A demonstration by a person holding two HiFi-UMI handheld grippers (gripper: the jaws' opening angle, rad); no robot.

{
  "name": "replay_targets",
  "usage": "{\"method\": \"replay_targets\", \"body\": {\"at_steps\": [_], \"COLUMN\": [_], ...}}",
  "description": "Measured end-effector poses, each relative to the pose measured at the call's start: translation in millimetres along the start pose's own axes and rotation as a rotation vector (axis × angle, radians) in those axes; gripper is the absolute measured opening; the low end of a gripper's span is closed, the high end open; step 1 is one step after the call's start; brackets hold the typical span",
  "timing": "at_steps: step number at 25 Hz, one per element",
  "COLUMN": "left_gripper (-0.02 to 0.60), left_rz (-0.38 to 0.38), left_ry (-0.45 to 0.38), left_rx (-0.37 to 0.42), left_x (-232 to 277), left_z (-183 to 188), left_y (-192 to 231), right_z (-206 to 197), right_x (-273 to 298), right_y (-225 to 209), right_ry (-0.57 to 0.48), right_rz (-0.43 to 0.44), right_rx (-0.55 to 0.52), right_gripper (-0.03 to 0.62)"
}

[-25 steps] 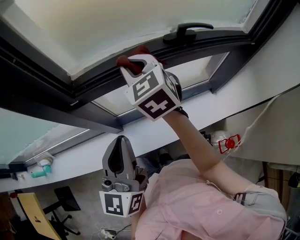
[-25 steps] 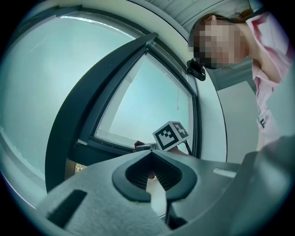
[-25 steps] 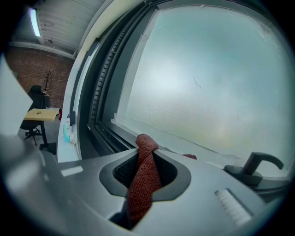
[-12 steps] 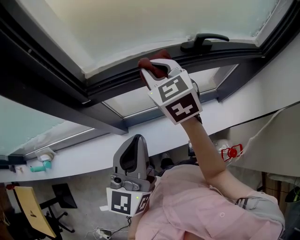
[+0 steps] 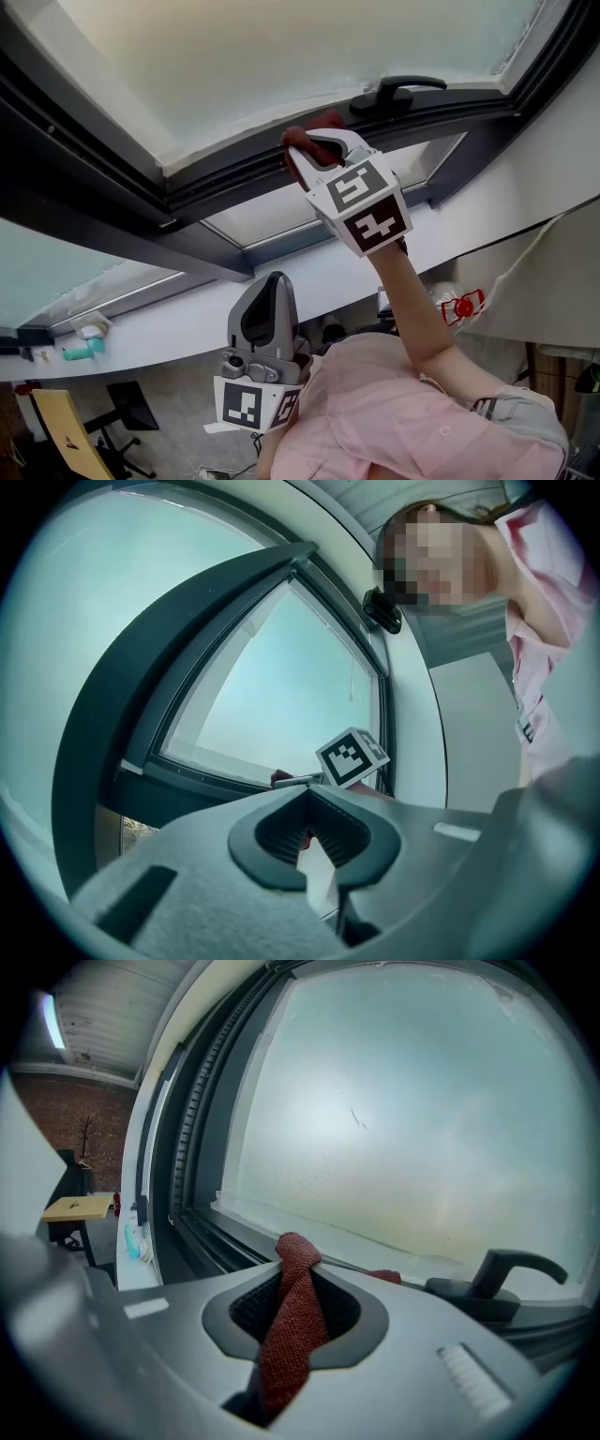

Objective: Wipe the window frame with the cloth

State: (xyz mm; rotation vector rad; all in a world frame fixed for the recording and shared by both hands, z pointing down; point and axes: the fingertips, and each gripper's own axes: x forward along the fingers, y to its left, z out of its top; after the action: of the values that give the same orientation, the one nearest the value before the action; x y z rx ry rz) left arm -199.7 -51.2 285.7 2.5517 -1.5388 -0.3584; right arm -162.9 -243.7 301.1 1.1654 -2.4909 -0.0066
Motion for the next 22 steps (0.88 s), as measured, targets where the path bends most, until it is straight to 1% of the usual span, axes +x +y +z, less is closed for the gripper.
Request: {"method": "replay_targets", "body": {"at_steps": [10, 22], "left_gripper": [0.000, 0.000], "left_rz": [-0.014, -0.013], "left_ry": [-0.003, -0.008], "left_rx": [-0.008, -0.008], "left_x": [4.8, 6.1], "left_z": [-0.3, -0.4], "left_y": [-3.8, -8.4], "right_z": [-6.1, -11.4], "right_x": [-7.2, -14.2], "right_y": [-18.1, -34.0], "right_ry": [0.000, 0.000], "right_rz": [-0.022, -0.044], "right_rx": [0.023, 0.042], "right_gripper": [0.063, 0.062]}}
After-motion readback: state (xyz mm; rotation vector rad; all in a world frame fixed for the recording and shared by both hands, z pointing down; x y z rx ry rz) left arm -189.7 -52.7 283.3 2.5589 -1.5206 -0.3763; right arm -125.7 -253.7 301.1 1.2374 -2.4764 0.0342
